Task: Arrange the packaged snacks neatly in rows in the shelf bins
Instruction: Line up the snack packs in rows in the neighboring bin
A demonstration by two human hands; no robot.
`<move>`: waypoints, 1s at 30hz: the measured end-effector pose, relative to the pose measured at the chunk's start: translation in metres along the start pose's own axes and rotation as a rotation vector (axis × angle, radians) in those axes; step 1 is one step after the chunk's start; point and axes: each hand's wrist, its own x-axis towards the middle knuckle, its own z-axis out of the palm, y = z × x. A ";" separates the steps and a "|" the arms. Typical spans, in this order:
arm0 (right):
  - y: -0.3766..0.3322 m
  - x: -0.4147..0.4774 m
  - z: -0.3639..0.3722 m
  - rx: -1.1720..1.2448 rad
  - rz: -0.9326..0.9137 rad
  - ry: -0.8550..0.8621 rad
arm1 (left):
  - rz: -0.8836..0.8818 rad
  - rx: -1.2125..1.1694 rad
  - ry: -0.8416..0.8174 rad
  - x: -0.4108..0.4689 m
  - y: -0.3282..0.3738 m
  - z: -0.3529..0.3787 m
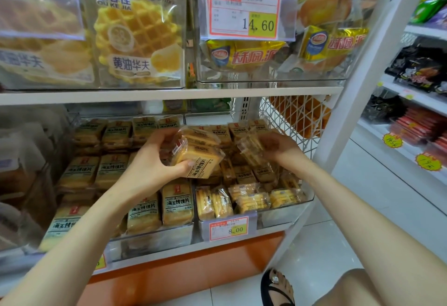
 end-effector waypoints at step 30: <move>0.025 0.009 0.014 -0.638 0.139 -0.363 | 0.026 -0.011 0.010 -0.007 -0.001 -0.012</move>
